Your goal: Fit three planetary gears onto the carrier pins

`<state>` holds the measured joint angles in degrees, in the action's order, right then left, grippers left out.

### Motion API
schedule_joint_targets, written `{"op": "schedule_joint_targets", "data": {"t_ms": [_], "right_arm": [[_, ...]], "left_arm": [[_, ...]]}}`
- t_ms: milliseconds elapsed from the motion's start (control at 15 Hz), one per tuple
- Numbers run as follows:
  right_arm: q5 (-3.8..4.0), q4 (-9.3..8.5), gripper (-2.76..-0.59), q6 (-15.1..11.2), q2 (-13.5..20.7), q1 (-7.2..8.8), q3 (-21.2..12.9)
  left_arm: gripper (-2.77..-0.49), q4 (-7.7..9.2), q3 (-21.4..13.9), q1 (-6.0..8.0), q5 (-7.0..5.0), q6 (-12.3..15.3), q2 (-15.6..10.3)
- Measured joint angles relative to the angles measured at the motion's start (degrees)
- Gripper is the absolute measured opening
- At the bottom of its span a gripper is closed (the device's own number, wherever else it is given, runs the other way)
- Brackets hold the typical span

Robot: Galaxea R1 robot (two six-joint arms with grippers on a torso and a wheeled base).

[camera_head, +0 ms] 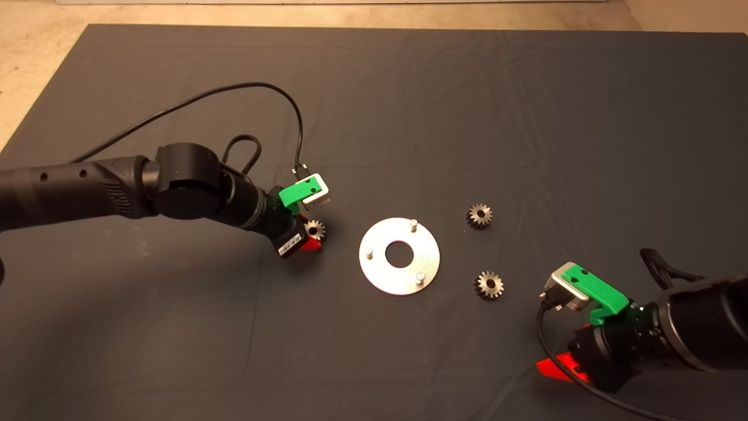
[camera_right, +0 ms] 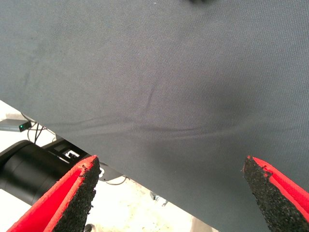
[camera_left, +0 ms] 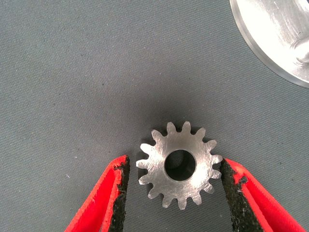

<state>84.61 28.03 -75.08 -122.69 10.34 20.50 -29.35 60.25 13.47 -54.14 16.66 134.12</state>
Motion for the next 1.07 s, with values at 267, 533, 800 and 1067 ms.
{"op": "schedule_joint_targets", "data": {"t_ms": [267, 533, 800, 1067], "right_arm": [[0.0, 0.0, -1.15, 0.0, 0.0, 0.02, 0.0], [0.0, 0.0, -1.15, 0.0, 0.0, 0.02, 0.0], [-0.02, 0.0, -1.15, 0.0, 0.0, 0.02, 0.0], [-0.02, 0.0, -1.15, 0.0, 0.0, 0.02, 0.0]], "left_arm": [[-2.04, -0.05, 0.0, -0.47, 0.5, 0.0, 0.0], [-2.15, -0.52, 0.0, -1.55, 0.8, 0.0, 0.0], [-2.22, -0.53, 0.0, -1.57, 1.08, 0.0, 0.0], [-2.27, -0.52, 0.0, -1.57, 1.81, 0.0, 0.0]]}}
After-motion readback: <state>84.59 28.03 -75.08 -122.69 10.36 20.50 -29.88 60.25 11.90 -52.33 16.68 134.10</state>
